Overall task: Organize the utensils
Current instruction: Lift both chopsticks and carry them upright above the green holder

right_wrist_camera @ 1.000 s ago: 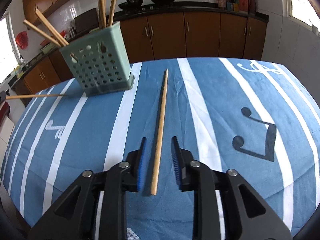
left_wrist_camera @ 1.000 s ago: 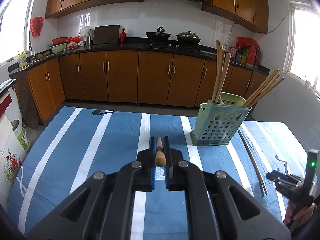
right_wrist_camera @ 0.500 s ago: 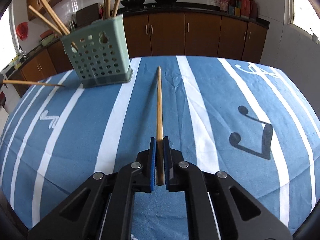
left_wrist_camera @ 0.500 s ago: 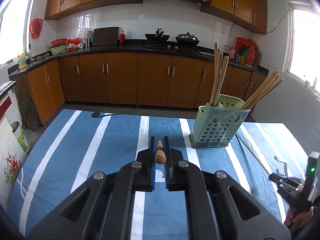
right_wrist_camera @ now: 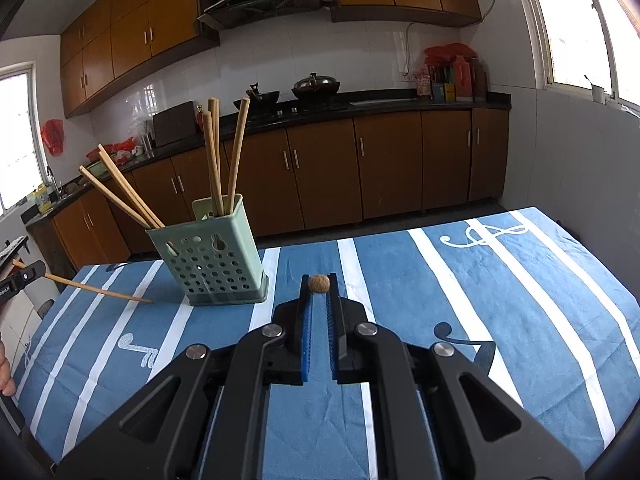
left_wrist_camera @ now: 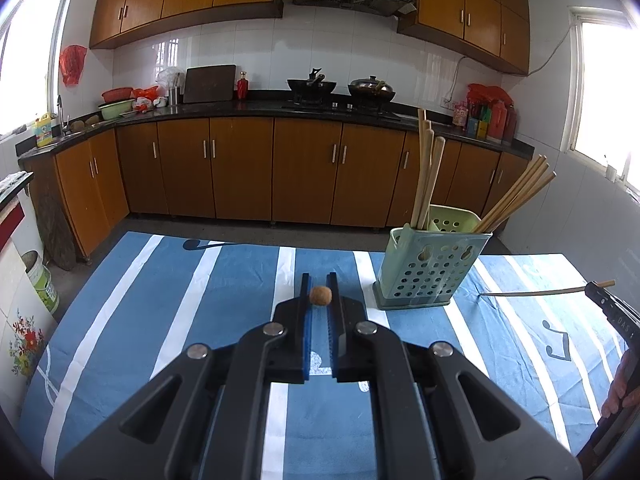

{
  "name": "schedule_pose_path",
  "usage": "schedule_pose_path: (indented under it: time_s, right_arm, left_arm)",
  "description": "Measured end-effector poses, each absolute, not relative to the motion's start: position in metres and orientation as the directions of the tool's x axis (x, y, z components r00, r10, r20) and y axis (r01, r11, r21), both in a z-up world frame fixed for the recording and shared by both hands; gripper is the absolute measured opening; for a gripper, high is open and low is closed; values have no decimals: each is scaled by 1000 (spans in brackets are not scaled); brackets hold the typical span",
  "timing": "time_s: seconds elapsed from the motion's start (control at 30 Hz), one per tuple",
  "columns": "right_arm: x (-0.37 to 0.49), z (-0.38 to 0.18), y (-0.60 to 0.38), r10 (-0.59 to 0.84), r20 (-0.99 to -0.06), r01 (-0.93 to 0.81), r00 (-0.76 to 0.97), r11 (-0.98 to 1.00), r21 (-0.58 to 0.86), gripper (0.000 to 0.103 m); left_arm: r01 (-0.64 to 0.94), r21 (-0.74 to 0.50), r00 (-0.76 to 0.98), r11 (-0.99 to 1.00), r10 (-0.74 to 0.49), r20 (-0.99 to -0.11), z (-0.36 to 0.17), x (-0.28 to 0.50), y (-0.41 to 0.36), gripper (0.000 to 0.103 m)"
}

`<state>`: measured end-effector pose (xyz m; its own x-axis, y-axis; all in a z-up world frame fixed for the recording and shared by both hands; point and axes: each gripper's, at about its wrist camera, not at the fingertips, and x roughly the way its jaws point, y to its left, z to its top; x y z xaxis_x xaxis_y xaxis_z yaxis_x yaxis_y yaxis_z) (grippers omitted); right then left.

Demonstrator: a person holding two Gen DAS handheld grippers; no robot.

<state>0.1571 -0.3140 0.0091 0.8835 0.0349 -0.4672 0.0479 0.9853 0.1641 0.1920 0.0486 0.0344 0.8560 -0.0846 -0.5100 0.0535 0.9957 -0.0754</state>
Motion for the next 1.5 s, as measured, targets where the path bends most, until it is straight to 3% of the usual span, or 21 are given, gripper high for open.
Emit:
schedule_pose_path:
  time_s: [0.5, 1.1, 1.5]
  right_arm:
    - [164, 26, -311, 46, -437, 33, 898, 985, 172, 8]
    - [156, 83, -290, 150, -323, -92, 934, 978, 186, 7]
    - [166, 153, -266, 214, -122, -185, 969, 959, 214, 7]
  left_arm:
    - [78, -61, 869, 995, -98, -485, 51, 192, 44, 8]
    - [202, -64, 881, 977, -210, -424, 92, 185, 11, 8]
    - [259, -116, 917, 959, -282, -283, 168, 202, -33, 8]
